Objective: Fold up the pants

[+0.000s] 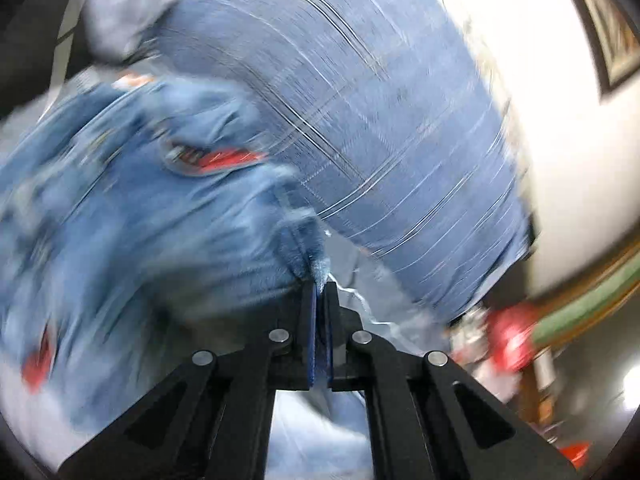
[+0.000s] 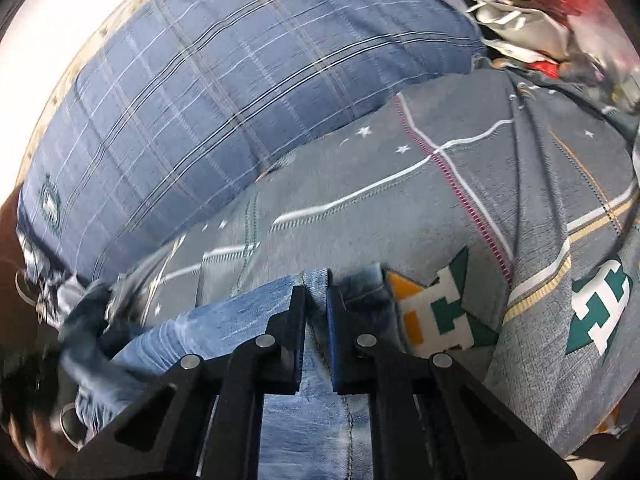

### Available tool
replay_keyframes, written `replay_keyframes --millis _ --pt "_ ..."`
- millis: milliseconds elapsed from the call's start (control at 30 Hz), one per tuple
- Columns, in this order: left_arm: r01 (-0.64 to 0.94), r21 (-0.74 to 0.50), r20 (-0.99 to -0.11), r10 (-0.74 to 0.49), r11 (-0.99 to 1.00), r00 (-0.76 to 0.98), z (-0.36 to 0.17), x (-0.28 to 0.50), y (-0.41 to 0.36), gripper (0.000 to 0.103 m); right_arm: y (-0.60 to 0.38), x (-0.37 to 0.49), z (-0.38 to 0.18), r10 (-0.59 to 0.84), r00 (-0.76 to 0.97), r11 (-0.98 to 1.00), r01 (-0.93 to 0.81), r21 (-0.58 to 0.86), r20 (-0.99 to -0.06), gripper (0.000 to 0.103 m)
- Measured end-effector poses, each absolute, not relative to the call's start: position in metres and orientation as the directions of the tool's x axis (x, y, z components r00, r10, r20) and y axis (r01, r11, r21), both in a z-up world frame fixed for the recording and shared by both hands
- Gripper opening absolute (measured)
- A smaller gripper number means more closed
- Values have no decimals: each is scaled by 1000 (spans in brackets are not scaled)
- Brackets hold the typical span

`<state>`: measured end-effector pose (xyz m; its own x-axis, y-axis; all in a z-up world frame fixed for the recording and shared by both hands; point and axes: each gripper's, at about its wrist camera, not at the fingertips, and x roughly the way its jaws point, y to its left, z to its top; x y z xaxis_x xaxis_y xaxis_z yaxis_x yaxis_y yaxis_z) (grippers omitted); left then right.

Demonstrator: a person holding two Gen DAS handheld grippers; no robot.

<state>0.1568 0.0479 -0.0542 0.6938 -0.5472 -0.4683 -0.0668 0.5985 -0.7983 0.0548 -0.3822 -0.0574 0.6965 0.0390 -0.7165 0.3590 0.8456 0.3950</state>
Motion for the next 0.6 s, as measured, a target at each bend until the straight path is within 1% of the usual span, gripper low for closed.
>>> replay_keyframes --millis 33,100,133,167,200,233,300,333,367,400,433,500,533,567,600 --pt "-104 -822 -460 -545 560 701 -69 134 58 4 -383 58 -60 20 686 841 382 384 -727 2" --pt "-176 -811 -508 -523 558 685 -95 113 64 4 -387 65 -68 13 664 824 417 385 -747 2" --pt "-223 -799 -542 -508 559 669 -109 105 68 4 -390 68 -74 20 643 814 434 386 -765 7" --pt "-287 -788 -581 -503 545 639 -126 100 72 4 -391 73 -86 57 611 799 446 402 -790 7" --pt "-316 -785 -596 -514 533 617 -134 99 74 4 -395 72 -94 108 607 765 455 456 -787 7" --pt "-330 -784 -604 -522 526 602 -137 96 75 4 -398 68 -97 149 627 734 448 510 -765 8" --pt "-310 -772 -610 -510 555 607 -132 94 73 4 -398 57 -93 177 651 725 421 545 -738 27" --pt "-298 -765 -612 -497 572 615 -127 92 71 4 -396 47 -89 186 663 720 410 559 -725 54" --pt "-279 -752 -614 -480 598 626 -119 90 67 4 -394 31 -84 205 694 708 382 594 -690 63" --pt "-266 -742 -616 -470 615 632 -115 88 65 4 -390 20 -80 221 708 704 360 612 -670 63" --pt "-257 -733 -620 -462 630 634 -112 89 62 6 -386 8 -79 230 714 708 344 617 -661 63" --pt "-259 -713 -634 -441 652 635 -110 91 63 25 -380 -17 -80 210 714 716 353 602 -668 63" --pt "-266 -704 -643 -431 659 633 -111 98 63 45 -376 -27 -85 201 692 723 373 582 -693 63" --pt "-277 -694 -652 -416 665 634 -112 100 65 58 -374 -30 -89 202 667 727 389 566 -717 62" --pt "-283 -690 -655 -407 666 636 -111 101 67 62 -373 -33 -97 207 638 720 413 557 -742 62"
